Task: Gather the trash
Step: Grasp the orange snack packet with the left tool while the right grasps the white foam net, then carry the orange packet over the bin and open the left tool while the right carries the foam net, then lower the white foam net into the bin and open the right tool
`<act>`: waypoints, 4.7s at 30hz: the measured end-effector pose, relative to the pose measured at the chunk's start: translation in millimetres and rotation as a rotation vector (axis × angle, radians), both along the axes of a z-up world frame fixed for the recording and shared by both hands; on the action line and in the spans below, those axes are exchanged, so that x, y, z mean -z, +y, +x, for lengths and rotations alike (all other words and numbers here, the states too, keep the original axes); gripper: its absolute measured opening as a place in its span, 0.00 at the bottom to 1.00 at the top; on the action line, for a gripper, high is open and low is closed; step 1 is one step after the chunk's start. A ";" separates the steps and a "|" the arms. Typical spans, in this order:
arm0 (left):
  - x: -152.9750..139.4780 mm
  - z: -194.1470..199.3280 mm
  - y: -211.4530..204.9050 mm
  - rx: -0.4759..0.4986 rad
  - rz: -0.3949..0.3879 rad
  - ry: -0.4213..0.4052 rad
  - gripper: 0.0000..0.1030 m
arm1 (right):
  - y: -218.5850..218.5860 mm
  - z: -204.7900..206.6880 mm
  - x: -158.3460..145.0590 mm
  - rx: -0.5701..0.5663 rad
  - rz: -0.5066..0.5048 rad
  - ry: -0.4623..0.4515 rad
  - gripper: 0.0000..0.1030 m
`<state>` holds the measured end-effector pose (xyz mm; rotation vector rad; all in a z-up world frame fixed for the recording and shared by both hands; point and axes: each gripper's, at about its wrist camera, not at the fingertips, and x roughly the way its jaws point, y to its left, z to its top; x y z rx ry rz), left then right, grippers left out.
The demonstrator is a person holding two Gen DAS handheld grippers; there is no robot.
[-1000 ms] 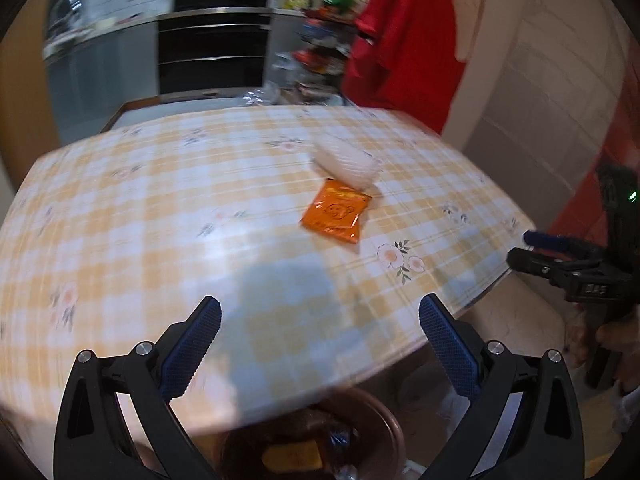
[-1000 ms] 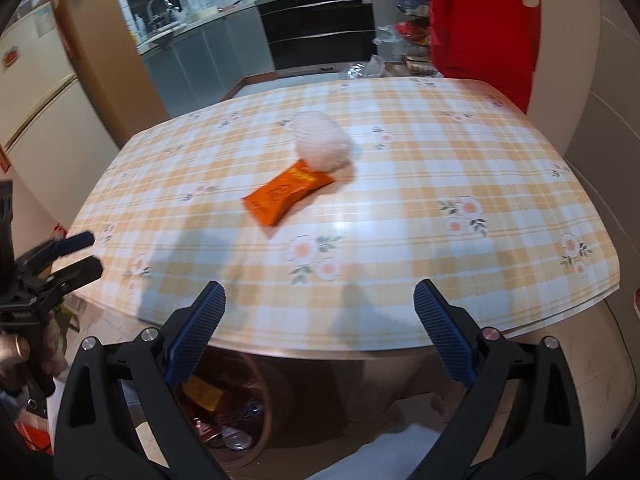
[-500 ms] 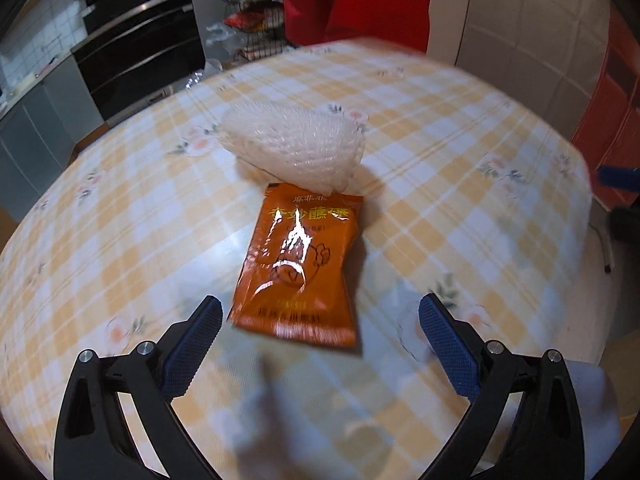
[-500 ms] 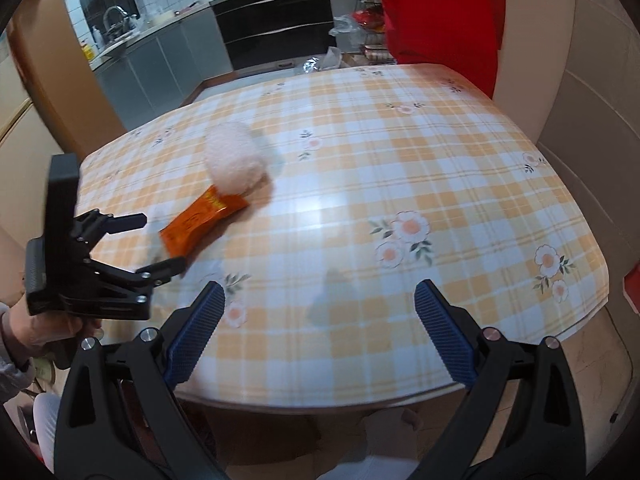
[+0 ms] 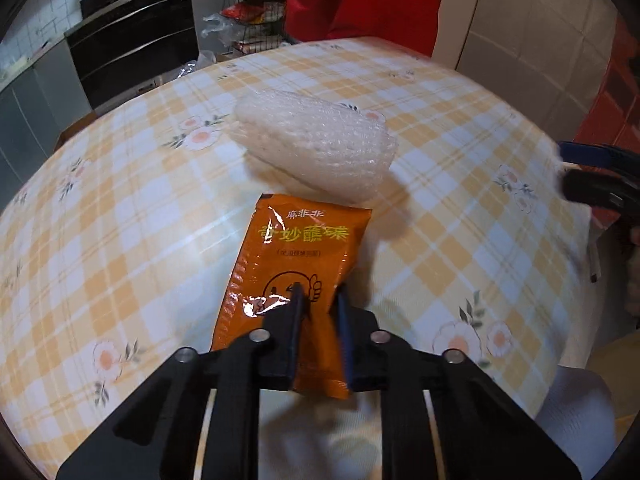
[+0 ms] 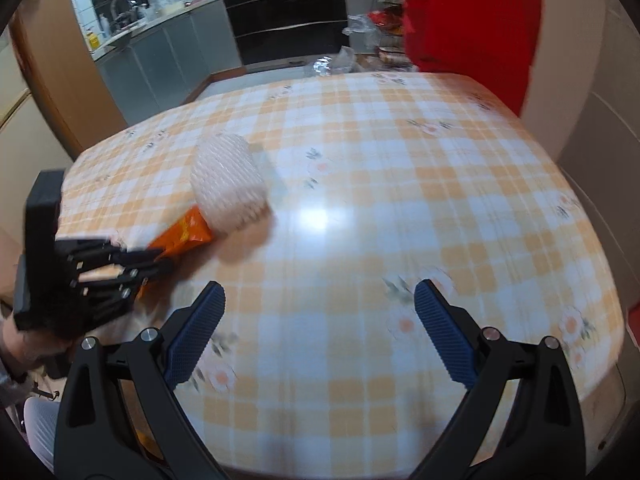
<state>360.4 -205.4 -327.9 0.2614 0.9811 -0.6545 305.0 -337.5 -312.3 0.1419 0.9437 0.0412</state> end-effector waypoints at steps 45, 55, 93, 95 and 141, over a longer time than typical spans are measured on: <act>-129.8 -221.6 232.7 -0.433 -0.304 -0.098 0.09 | 148.5 -66.1 -62.5 -0.178 0.216 -0.105 0.46; -128.5 -277.3 240.5 -0.409 -0.315 -0.071 0.09 | 159.5 -143.2 -81.7 -0.183 0.250 -0.151 0.46; -96.6 -284.6 192.6 -0.310 -0.266 -0.042 0.72 | 141.3 -183.6 -61.4 -0.168 0.268 -0.086 0.46; -109.7 -289.8 201.4 -0.353 -0.248 -0.107 0.88 | 145.0 -184.6 -61.0 -0.177 0.262 -0.080 0.46; -142.5 -319.9 274.3 -0.600 -0.159 -0.309 0.94 | 241.7 -194.2 -43.1 -0.350 0.017 0.026 0.94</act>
